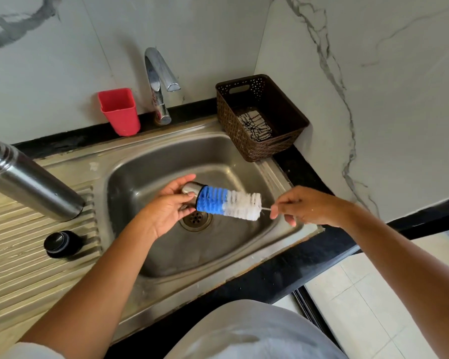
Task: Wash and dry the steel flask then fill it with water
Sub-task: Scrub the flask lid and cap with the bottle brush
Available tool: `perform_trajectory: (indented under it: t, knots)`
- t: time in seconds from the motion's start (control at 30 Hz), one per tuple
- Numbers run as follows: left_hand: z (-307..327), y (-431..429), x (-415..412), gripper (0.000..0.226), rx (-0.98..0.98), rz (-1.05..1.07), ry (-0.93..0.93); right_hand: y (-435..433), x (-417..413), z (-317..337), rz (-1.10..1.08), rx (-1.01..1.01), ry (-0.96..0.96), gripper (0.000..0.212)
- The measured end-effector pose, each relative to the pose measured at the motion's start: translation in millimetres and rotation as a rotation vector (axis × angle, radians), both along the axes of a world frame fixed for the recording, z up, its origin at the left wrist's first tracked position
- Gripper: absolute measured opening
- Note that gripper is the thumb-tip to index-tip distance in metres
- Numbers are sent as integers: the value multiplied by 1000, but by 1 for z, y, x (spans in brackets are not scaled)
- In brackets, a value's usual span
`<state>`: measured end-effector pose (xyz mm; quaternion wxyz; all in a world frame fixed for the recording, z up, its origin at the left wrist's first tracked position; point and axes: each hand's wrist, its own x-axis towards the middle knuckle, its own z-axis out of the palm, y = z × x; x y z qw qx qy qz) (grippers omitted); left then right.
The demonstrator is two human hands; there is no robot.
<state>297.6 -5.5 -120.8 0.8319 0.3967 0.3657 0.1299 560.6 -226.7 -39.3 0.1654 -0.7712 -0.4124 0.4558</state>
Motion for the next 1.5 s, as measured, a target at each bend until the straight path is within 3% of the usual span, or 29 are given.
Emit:
perform_trajectory:
  t: [0.03, 0.07, 0.1, 0.17, 0.2, 0.23, 0.3, 0.37, 0.4, 0.5, 0.57, 0.6, 0.67, 0.7, 0.77, 0.83, 0.93, 1.03, 1.1, 1.17, 1.23, 1.3, 1.37, 1.43, 1.5]
  knots:
    - [1, 1, -2, 60, -7, -8, -58, -3, -1, -4, -41, -29, 88, 23]
    - [0, 1, -2, 63, -34, 11, -81, -4, -3, -6, -44, -19, 59, 23]
    - [-2, 0, 0, 58, -55, 34, -51, -2, -3, -5, 9, 22, -116, 23]
    - [-3, -9, 4, 31, -69, 19, 186, 7, -6, 7, 220, 146, -724, 26]
    - [-3, -17, 6, 29, -103, -26, 328, 12, -7, 14, 291, 256, -994, 29]
    - [-5, -24, 9, 46, -134, -80, 443, 17, -10, 21, 343, 410, -1174, 29]
    - [-8, -30, 11, 75, -208, -144, 532, 22, -17, 29, 426, 656, -1323, 29]
    - [-10, -27, 11, 82, -213, -87, 547, 19, -19, 26, 437, 646, -1250, 32]
    - [-12, -23, 9, 76, -194, -27, 516, 16, -19, 22, 415, 554, -1122, 33]
    - [-9, -13, 4, 25, -5, 26, 314, 3, -12, 11, 165, 178, -446, 17]
    - [-6, -8, -4, 42, 53, -51, 113, -2, -9, 7, -32, -43, -15, 16]
    - [-6, -6, -7, 53, 30, -69, 25, -5, -9, 5, -88, -103, 102, 19]
    - [-4, -7, -7, 55, -47, -17, -37, -5, -11, 3, -77, -53, 39, 19]
    - [-2, -9, -6, 44, -61, 13, 10, -3, -13, 6, 5, 26, -173, 18]
    - [1, -17, -3, 26, -108, 18, 220, 6, -20, 23, 227, 217, -772, 22]
    - [1, -27, 0, 56, -192, -14, 414, 17, -30, 39, 387, 493, -1176, 27]
    - [1, -30, -2, 76, -226, -18, 489, 22, -46, 45, 476, 755, -1339, 15]
    - [3, -23, -12, 64, -140, 101, 424, 9, -59, 34, 432, 624, -1114, 12]
    - [5, -17, -18, 44, -27, 116, 323, 1, -59, 33, 187, 344, -706, 12]
    - [10, -12, -28, 26, 90, 22, 211, -4, -55, 34, -91, 43, -175, 15]
    - [11, -6, -36, 35, 148, -45, 104, -8, -52, 37, -207, -127, 142, 19]
    - [15, -1, -39, 36, 167, -39, 60, -9, -56, 46, -197, -176, 220, 23]
    - [15, 0, -37, 24, 191, 25, 92, -5, -65, 53, -160, -168, 182, 24]
    - [16, -4, -34, 13, 218, 85, 174, 1, -75, 60, -103, -100, 55, 21]
    - [14, -8, -31, 13, 209, 132, 237, 5, -85, 64, -32, 15, -201, 18]
